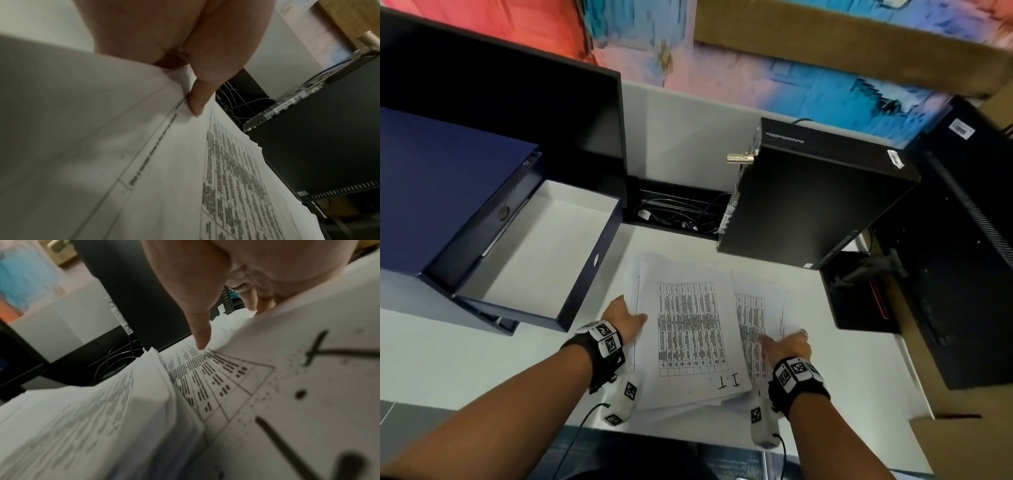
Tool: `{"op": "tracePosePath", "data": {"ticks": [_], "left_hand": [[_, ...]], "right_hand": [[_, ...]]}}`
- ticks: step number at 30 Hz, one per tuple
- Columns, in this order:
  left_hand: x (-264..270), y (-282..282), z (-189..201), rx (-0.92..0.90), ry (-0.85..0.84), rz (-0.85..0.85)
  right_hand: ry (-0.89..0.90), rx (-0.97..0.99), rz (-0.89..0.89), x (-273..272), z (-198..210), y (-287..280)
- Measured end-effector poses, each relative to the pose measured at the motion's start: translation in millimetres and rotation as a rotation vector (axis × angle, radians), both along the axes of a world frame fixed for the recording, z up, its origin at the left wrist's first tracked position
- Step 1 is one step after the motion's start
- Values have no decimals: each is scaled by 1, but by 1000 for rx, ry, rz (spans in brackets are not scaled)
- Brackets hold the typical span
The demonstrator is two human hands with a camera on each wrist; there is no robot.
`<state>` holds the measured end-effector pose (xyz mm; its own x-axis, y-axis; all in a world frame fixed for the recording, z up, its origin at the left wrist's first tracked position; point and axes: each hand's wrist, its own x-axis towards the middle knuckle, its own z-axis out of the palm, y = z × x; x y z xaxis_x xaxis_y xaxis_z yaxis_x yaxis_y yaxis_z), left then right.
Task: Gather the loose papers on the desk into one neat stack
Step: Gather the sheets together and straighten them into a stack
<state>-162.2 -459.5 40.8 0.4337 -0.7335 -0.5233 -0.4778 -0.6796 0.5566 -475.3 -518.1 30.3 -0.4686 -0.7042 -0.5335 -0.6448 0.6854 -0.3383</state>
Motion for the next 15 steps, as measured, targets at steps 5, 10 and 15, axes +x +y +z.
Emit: {"op": "tracePosePath", "data": {"ticks": [5,10,15], "left_hand": [[1,0,-3,4,2,1],[2,1,-6,-5,12,8],[4,2,-5,-8,7,18]], "right_hand": [[-104,62,-78,-6,2,-2],[-117,-24,-5,-3,-2,6],[-91,-66,28,-4,20,2]]}}
